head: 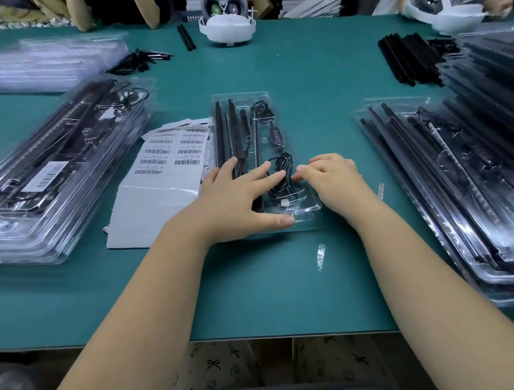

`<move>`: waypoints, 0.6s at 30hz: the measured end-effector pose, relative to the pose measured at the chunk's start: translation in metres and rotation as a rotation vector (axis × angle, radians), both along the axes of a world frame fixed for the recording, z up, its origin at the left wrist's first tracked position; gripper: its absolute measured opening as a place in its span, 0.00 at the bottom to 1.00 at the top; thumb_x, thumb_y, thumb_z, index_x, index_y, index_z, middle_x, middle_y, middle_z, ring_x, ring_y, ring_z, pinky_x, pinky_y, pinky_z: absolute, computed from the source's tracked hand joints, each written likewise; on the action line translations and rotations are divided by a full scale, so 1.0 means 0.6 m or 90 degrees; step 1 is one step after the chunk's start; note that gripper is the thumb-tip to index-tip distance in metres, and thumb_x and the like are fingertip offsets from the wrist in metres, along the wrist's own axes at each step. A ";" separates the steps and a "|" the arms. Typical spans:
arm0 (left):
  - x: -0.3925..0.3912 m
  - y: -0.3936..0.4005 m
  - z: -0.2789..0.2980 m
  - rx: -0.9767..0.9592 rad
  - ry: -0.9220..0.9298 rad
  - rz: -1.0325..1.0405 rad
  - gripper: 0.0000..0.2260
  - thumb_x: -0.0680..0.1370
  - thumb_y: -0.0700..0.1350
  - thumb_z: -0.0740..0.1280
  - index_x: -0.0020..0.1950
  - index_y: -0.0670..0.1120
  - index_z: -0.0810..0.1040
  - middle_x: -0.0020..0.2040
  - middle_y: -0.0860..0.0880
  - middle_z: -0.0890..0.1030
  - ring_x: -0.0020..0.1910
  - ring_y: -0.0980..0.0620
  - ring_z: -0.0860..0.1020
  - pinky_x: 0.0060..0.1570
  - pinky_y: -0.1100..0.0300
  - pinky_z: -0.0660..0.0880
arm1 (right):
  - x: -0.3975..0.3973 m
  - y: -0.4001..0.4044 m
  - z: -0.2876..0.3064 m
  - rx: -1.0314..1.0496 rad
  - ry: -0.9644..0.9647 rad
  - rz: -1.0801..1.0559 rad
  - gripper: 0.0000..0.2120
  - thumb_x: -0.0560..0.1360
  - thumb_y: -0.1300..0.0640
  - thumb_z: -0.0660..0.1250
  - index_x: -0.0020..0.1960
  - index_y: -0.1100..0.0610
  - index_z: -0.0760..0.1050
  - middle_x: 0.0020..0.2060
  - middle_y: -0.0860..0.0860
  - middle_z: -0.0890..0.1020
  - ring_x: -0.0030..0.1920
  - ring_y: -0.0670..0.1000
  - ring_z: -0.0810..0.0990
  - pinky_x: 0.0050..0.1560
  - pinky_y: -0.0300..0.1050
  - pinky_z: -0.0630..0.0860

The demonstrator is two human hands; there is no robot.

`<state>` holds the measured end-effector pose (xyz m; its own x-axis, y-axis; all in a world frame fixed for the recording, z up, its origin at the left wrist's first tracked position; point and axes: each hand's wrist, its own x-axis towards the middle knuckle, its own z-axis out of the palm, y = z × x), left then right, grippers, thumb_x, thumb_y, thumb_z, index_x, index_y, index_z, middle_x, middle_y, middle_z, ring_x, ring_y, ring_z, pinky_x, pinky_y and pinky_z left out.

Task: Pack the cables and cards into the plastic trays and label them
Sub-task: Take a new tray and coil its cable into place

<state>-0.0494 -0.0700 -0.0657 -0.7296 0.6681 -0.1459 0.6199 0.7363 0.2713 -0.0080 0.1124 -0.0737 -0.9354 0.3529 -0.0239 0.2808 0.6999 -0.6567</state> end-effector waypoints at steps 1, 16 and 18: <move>0.000 0.000 -0.001 -0.001 0.001 0.000 0.41 0.60 0.78 0.48 0.73 0.70 0.48 0.76 0.65 0.47 0.76 0.49 0.41 0.71 0.49 0.38 | -0.002 -0.001 -0.003 0.014 0.003 -0.001 0.14 0.79 0.47 0.57 0.49 0.45 0.82 0.66 0.48 0.71 0.69 0.54 0.61 0.68 0.48 0.55; -0.005 -0.003 -0.015 0.018 0.051 -0.015 0.37 0.67 0.76 0.57 0.73 0.70 0.49 0.76 0.65 0.48 0.77 0.49 0.41 0.72 0.48 0.39 | 0.008 -0.007 -0.012 0.043 0.137 -0.033 0.25 0.76 0.52 0.65 0.72 0.43 0.65 0.52 0.48 0.72 0.45 0.50 0.75 0.51 0.44 0.69; 0.001 -0.002 -0.017 0.014 0.079 -0.025 0.39 0.65 0.78 0.55 0.74 0.69 0.51 0.77 0.64 0.50 0.77 0.48 0.43 0.73 0.47 0.40 | 0.005 -0.006 -0.010 0.086 0.096 0.019 0.17 0.79 0.54 0.61 0.67 0.45 0.73 0.56 0.50 0.75 0.54 0.53 0.74 0.60 0.49 0.68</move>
<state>-0.0488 -0.0712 -0.0759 -0.7138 0.6991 -0.0407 0.6785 0.7048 0.2071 -0.0047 0.1090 -0.0798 -0.9351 0.3150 0.1624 0.1642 0.7912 -0.5891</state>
